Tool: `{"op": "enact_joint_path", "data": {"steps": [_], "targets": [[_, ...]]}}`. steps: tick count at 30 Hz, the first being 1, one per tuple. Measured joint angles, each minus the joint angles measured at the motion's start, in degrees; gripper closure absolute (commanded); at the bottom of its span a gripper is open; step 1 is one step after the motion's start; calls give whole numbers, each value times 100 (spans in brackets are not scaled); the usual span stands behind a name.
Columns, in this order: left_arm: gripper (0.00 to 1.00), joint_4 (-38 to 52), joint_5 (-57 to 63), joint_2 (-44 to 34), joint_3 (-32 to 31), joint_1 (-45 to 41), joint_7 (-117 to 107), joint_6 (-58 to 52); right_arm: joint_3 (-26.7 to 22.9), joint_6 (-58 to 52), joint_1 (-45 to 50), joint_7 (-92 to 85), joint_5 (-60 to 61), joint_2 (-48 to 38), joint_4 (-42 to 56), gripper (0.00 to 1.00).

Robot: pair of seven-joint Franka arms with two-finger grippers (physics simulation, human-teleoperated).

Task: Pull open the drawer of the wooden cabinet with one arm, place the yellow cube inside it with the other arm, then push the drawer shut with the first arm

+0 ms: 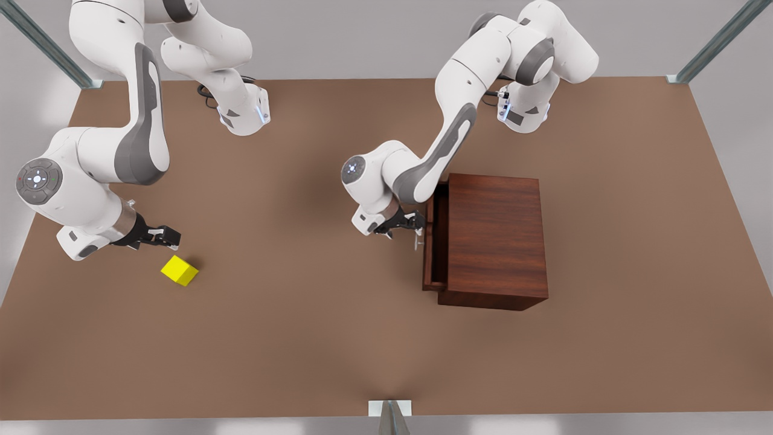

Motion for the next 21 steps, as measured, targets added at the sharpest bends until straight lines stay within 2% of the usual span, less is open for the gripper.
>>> {"op": "enact_joint_path", "data": {"steps": [21], "targets": [[0, 377, -12, 219, -15, -130, 134, 90, 0, 0, 0, -10, 0, 0, 0, 0]]}}
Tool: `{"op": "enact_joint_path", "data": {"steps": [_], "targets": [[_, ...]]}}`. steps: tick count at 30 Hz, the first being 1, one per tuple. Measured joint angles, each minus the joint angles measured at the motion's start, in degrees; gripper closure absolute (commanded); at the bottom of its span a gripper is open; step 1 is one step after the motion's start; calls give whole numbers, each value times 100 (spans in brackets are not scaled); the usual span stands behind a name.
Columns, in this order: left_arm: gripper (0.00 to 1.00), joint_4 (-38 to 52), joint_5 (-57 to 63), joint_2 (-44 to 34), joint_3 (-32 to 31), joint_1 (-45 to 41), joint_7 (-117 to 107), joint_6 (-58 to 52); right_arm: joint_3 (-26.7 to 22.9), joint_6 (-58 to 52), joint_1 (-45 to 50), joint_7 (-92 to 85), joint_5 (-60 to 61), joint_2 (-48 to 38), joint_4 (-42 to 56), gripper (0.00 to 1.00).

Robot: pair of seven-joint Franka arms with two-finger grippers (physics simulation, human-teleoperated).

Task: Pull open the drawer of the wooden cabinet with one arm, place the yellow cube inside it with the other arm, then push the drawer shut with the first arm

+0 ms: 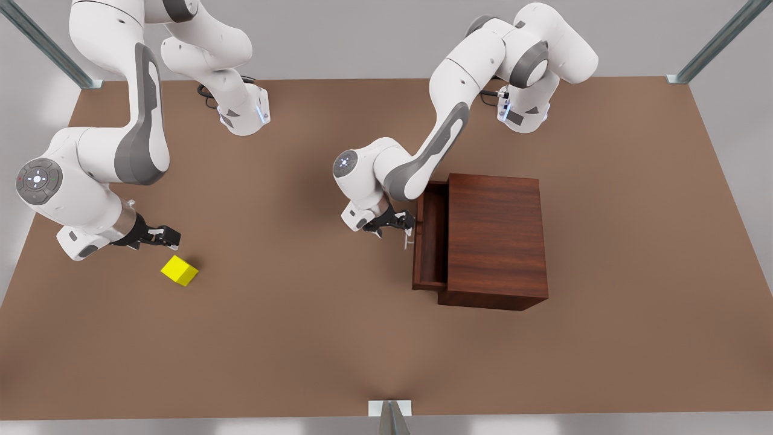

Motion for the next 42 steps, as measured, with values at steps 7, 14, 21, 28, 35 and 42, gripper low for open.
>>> {"op": "enact_joint_path", "data": {"steps": [7, 14, 21, 28, 35, 42], "targets": [[0, 79, -9, 49, 0, -52, 11, 18, 0, 0, 0, -2, 0, 0, 0, 0], [0, 193, -12, 105, -30, -77, 10, 15, 0, 0, 0, -3, 0, 0, 0, 0], [0, 311, -16, 169, -36, -111, -1, 10, 0, 0, 0, -4, 0, 0, 0, 0], [0, 1210, -198, -488, -236, -426, -6, -941, 0, 0, -7, -5, 0, 0, 8, 0], [0, 1189, -1060, -2165, -329, 1967, 592, -2870, -85, 0, -90, 0, 10, 183, 40, 0], [0, -1963, -1961, -3753, -164, 4069, 2109, -1941, -101, 185, -880, 334, 241, 735, 141, 0]]}}
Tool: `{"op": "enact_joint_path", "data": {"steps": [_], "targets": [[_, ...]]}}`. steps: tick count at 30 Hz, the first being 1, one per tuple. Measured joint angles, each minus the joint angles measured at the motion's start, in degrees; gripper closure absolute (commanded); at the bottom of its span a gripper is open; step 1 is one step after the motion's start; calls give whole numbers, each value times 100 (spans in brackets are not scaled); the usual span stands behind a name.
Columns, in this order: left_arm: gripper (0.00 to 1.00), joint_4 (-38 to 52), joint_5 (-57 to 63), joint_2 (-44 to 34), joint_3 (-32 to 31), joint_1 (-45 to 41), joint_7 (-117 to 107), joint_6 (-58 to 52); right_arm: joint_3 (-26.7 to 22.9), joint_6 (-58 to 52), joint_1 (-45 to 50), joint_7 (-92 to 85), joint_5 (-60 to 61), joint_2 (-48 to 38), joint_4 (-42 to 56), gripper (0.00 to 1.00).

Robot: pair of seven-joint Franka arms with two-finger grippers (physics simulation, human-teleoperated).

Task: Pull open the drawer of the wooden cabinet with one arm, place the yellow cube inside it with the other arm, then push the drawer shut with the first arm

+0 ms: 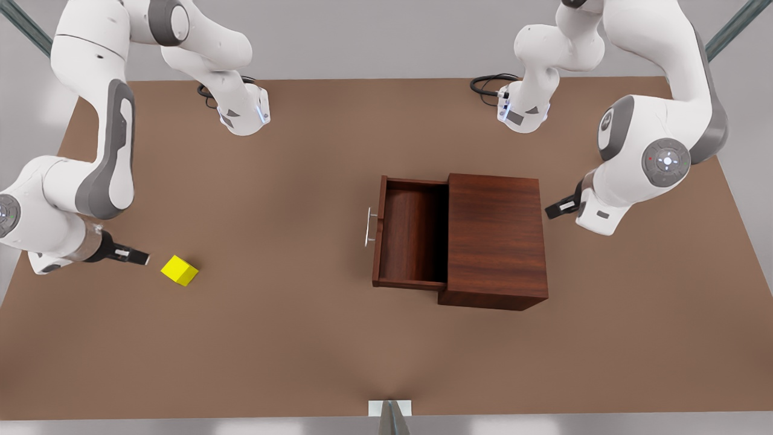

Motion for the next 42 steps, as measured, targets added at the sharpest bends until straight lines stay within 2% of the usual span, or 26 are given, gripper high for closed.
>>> {"op": "enact_joint_path", "data": {"steps": [4, 6, 8, 10, 13, 21, 25, 42], "targets": [[0, 168, -330, -17, 42, 470, 719, 294, 5, 615, -55, 285, 233, 220, -492, 0], [0, 210, -427, -18, -352, 1064, 1008, 343, 4, 946, -131, 445, 338, 398, -542, 0], [0, 274, -469, -10, -602, 1295, 1254, 368, 3, 1272, -167, 611, 433, 512, -641, 0], [0, 865, -458, 316, -669, 1250, 1478, 248, 3, 1589, -175, 779, 516, 709, -713, 0], [0, 1069, -345, 524, -692, 1183, 1764, 59, 10, 1969, -174, 1007, 579, 946, -799, 0], [0, 555, -278, 273, -606, 1204, 2327, -334, 19, 2843, -226, 1438, 553, 918, -1717, 0], [0, 315, -257, 139, -608, 1187, 2527, -387, 26, 3084, -220, 1581, 514, 956, -1837, 0], [0, 256, -91, 160, -618, 1100, 3020, -374, 94, 3849, -169, 1931, 364, 1259, -2202, 0]]}}
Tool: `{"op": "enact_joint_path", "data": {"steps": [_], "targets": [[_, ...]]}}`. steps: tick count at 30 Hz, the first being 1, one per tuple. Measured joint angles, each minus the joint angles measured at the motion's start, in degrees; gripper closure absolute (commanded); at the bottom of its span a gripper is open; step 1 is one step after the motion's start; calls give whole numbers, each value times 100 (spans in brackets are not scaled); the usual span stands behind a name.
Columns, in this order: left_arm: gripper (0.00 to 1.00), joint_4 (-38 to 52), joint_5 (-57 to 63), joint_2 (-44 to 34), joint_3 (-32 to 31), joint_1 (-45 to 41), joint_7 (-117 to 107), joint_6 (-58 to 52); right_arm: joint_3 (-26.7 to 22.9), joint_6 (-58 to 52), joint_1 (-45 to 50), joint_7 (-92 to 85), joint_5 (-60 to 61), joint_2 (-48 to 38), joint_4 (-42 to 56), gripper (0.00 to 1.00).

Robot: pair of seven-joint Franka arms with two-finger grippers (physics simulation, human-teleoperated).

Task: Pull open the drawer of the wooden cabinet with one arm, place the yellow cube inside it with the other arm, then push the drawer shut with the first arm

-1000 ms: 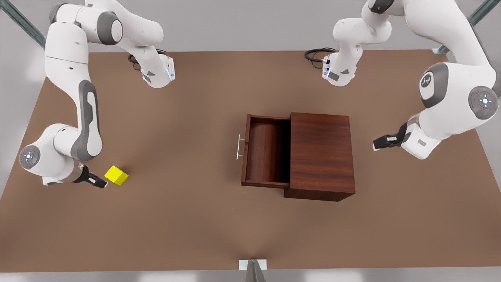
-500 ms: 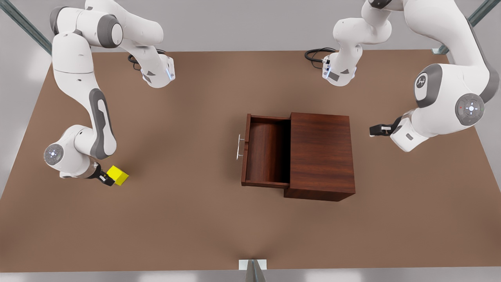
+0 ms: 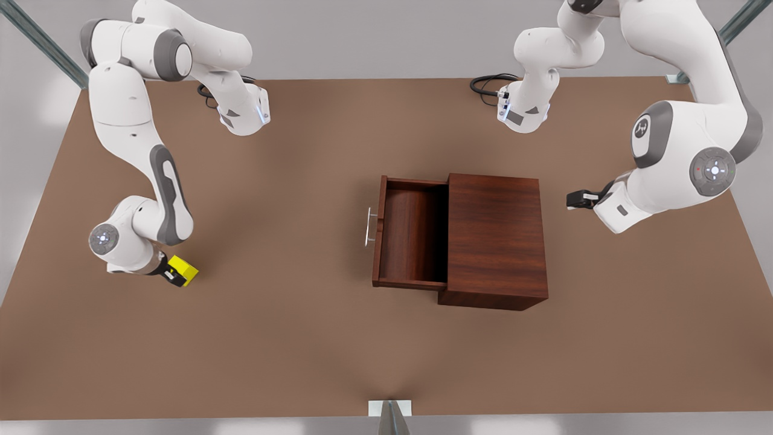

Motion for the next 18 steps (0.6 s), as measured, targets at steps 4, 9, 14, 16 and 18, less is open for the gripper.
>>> {"op": "enact_joint_path", "data": {"steps": [4, 9, 14, 16, 18], "targets": [[0, 1, 16, 19, 1, -4, 62, 10, 37, 121, 2, 46, -2, 43, -4, 0], [0, -38, 22, 25, -8, -4, 118, 7, 65, 224, 3, 93, -7, 107, -5, 7], [0, -82, 24, 10, -17, -10, 145, 5, 70, 310, -29, 131, -52, 153, 11, 16], [0, -82, 22, 5, -17, -9, 153, 7, 74, 330, -20, 143, -58, 151, 9, 23], [0, -68, 19, 4, -17, -8, 161, 21, 75, 343, -12, 150, -57, 149, 5, 26]]}}
